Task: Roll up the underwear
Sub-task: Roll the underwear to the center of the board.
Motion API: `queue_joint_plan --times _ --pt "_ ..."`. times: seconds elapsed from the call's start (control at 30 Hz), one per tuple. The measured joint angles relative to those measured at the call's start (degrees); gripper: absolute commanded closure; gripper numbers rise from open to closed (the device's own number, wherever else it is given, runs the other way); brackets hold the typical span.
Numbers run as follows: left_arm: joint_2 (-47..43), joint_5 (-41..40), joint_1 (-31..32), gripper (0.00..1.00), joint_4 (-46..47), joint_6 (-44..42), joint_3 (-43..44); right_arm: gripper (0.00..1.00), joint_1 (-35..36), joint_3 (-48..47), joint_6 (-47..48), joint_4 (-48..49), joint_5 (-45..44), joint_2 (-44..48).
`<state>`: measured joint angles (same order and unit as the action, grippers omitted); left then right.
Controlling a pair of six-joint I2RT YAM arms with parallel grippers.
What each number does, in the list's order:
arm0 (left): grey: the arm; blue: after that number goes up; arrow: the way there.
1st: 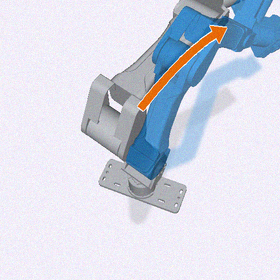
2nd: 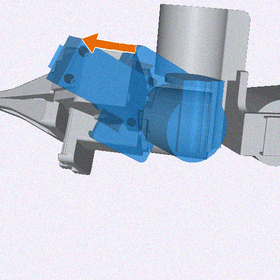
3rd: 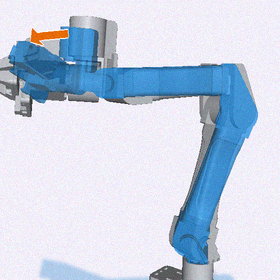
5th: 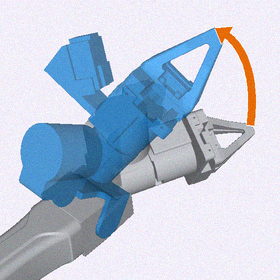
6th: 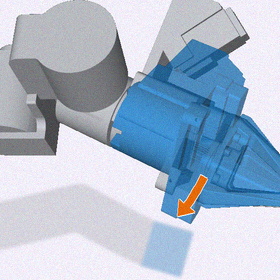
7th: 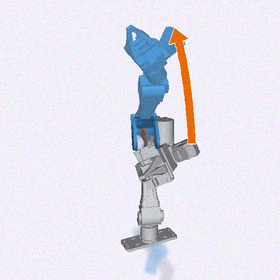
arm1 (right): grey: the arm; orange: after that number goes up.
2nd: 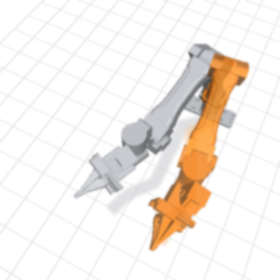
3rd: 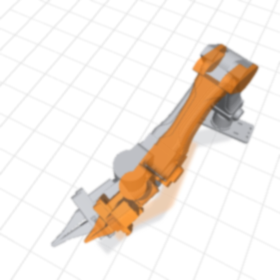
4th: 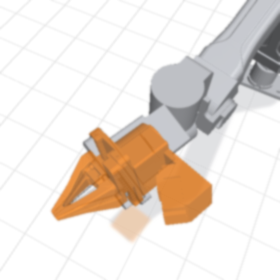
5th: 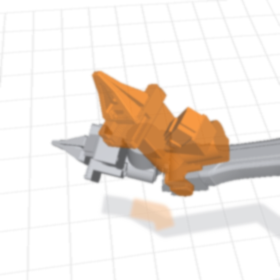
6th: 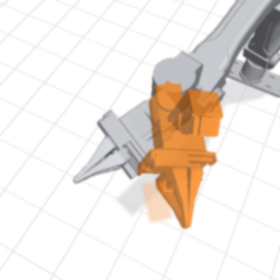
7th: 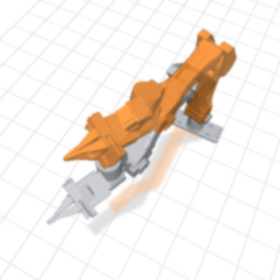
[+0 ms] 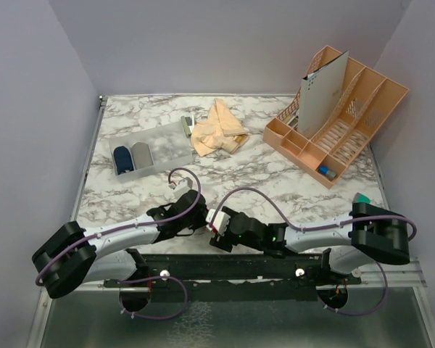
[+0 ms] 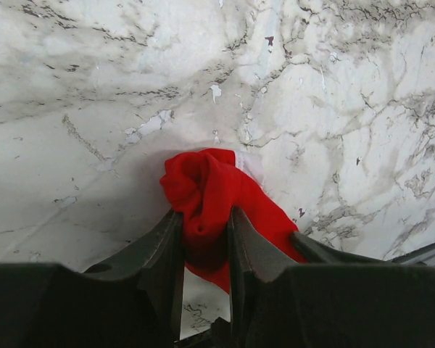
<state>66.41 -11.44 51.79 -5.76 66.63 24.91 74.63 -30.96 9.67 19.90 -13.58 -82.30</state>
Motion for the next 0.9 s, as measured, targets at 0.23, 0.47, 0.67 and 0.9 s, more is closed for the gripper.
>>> queue_joint_plan --times 0.23,0.47,0.67,0.9 --pt "0.68 0.0 -0.02 0.88 -1.03 0.04 0.92 0.38 1.88 -2.51 0.31 0.2 -4.44 -7.19" --pt "-0.02 0.31 -0.74 0.76 -1.81 -0.02 0.9 0.77 2.19 -1.81 -4.37 3.3 -8.9 -9.4" --pt "-3.37 1.6 -1.99 0.33 -1.73 -0.31 -0.83 0.99 2.23 0.72 -12.13 7.37 -9.9 -8.04" --pt "-7.58 1.79 -3.19 0.1 -2.34 -0.17 -3.21 1.0 -3.34 3.72 -23.17 14.78 -2.93 -8.17"
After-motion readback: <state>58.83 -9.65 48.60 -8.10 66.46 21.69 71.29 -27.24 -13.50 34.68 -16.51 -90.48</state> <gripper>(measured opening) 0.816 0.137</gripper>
